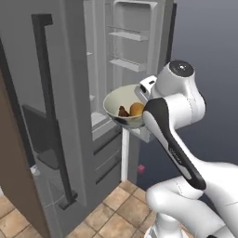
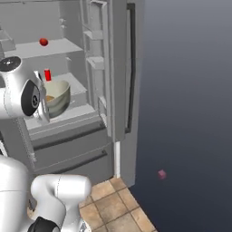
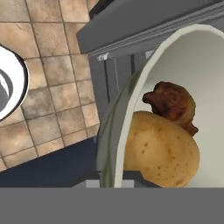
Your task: Pick the chicken drumstick and potato from their plates and place them in the bowl. Then put the bowl in the fridge.
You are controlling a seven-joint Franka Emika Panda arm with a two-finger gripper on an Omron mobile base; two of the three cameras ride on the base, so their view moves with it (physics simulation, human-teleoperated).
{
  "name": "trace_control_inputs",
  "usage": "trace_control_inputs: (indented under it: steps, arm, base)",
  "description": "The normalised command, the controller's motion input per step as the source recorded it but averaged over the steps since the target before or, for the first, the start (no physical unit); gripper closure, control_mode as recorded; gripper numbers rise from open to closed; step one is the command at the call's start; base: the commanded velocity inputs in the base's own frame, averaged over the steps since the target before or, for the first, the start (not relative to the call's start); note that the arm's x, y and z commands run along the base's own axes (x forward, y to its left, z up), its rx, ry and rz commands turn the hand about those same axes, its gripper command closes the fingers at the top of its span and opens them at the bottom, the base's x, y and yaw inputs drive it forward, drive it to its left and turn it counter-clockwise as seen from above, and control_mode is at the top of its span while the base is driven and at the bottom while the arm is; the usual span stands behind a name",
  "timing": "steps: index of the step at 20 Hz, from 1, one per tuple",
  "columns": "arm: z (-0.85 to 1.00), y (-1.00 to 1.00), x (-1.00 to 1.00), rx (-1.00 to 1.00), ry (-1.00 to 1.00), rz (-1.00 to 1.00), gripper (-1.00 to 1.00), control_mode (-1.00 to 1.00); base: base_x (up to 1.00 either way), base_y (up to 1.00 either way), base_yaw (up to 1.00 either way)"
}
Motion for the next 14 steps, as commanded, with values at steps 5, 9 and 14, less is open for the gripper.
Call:
trace_control_inputs:
  steps: [5,9,14]
  arm:
    - [0.00,0.00,0.00,0.00,0.00,0.00,1.00,1.00]
    - [0.00,0.00,0.00,0.00,0.00,0.00,1.00,1.00]
    - [0.00,0.00,0.00,0.00,0.00,0.00,1.00,1.00]
  base:
    - [0.28,-0.33,0.42]
    - [0.34,-0.50,0.17]
    - [0.30,-0.52,0.00]
